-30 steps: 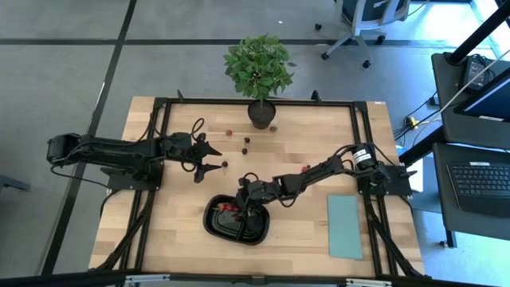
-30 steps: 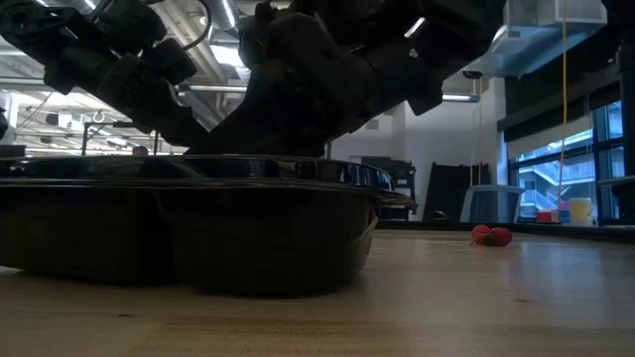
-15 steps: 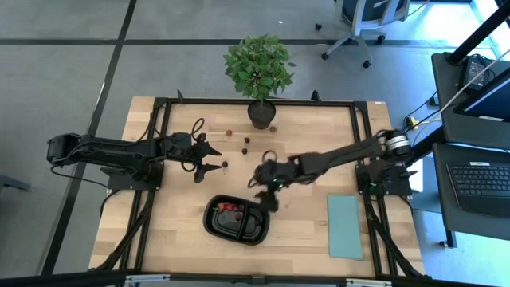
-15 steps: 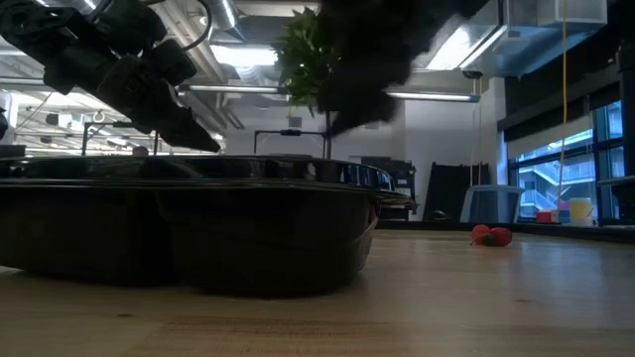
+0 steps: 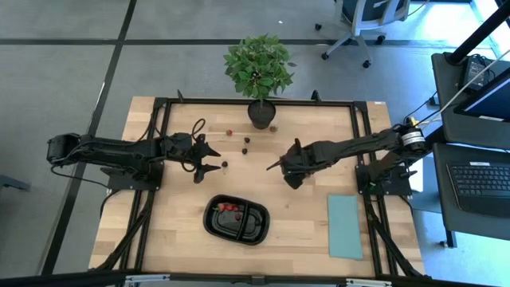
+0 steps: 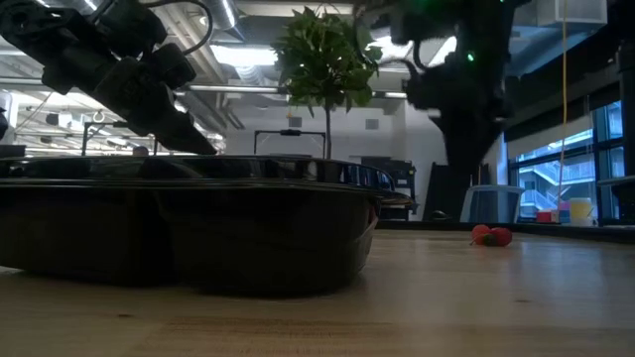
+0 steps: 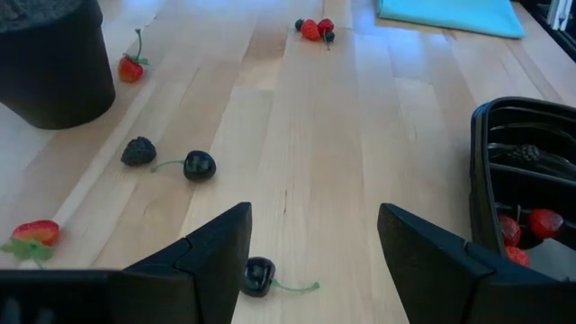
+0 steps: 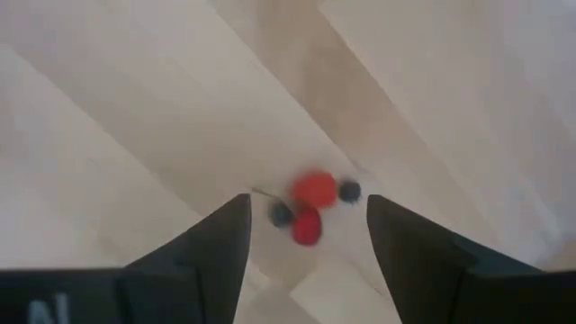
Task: Pick and placing Produce into tupperware
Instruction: Put the red cherry into the black container with the other red fruits
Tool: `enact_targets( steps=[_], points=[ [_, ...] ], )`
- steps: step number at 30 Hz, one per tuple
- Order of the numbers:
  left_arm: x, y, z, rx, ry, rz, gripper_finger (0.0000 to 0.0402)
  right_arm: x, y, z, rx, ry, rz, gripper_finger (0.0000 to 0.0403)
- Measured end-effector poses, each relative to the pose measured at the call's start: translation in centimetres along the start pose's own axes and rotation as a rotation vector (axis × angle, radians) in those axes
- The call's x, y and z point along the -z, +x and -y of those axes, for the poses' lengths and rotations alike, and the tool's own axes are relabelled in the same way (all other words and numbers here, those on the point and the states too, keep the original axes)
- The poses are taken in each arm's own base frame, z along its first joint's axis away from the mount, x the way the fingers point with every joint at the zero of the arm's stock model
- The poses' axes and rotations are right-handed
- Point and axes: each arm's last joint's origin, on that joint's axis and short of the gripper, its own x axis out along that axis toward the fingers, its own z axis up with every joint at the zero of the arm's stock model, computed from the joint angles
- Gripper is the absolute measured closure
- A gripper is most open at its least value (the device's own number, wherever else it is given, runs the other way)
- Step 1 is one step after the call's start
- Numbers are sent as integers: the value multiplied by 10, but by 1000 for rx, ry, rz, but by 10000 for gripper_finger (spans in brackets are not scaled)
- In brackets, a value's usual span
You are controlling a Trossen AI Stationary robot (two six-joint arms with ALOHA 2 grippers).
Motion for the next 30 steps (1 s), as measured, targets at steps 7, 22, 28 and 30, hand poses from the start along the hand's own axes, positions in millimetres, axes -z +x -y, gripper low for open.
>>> enact_targets(
  steps=[7, 22, 28, 30],
  points=[
    [0, 0, 0, 0, -26, -3, 166, 14, 25, 12, 18, 30, -120, 179],
    [0, 0, 0, 0, -27, -3, 166, 26, 54, 20, -30, 20, -163, 180],
    [0, 0, 0, 0, -27, -3, 166, 30, 61, 21, -37, 26, -155, 194],
    [0, 0, 0, 0, -27, -3, 166, 30, 63, 20, -49, 28, -143, 202]
  ],
)
